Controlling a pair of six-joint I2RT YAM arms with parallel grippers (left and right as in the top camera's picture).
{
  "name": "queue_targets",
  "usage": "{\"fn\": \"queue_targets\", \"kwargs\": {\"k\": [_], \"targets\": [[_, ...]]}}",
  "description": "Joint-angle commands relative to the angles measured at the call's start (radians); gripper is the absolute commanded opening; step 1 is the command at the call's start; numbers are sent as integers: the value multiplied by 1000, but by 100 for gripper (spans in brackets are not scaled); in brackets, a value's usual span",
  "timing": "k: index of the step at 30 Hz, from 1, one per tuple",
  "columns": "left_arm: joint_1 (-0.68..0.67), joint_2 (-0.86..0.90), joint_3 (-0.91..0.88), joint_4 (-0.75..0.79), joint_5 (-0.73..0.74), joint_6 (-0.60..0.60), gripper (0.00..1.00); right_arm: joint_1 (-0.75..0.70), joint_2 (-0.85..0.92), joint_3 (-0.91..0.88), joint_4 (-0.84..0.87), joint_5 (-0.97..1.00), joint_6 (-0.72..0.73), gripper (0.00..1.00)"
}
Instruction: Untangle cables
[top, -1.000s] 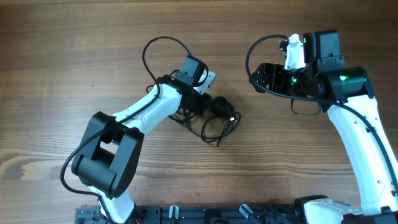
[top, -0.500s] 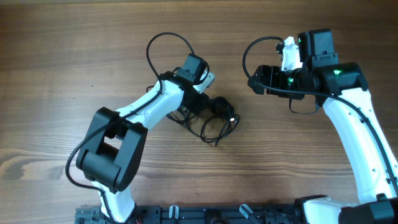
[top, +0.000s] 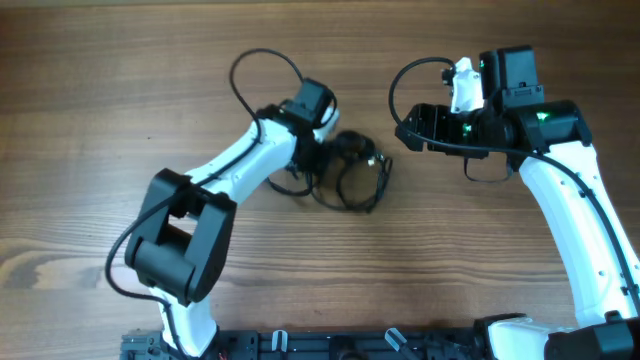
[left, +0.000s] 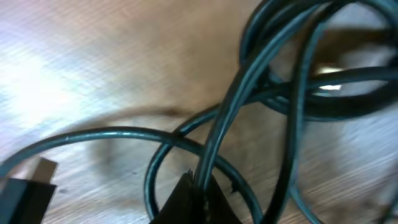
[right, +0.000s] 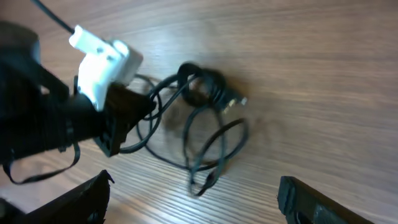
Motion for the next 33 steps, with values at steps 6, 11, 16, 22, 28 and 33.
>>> {"fn": "queue_targets", "kwargs": {"k": [6,11,16,22,28,33], "targets": [[137,-195,87,-5,389,-342,4,135,30,-6,153,-147,161,84],[151,-226,87,32,515,-341,4,219,106,-6,278,-87,325,71],[151,-243,87,35,573,-341,4,220,199,-6,357,-71,378,60],[151,-248,87,57,650,-341,4,220,293,-6,425,-77,425,50],[151,-248,87,98,652,-341,4,220,308,-6,431,-76,439,22],[151,-250,87,134,670,-341,4,211,308,-6,415,-46,439,4]]}}
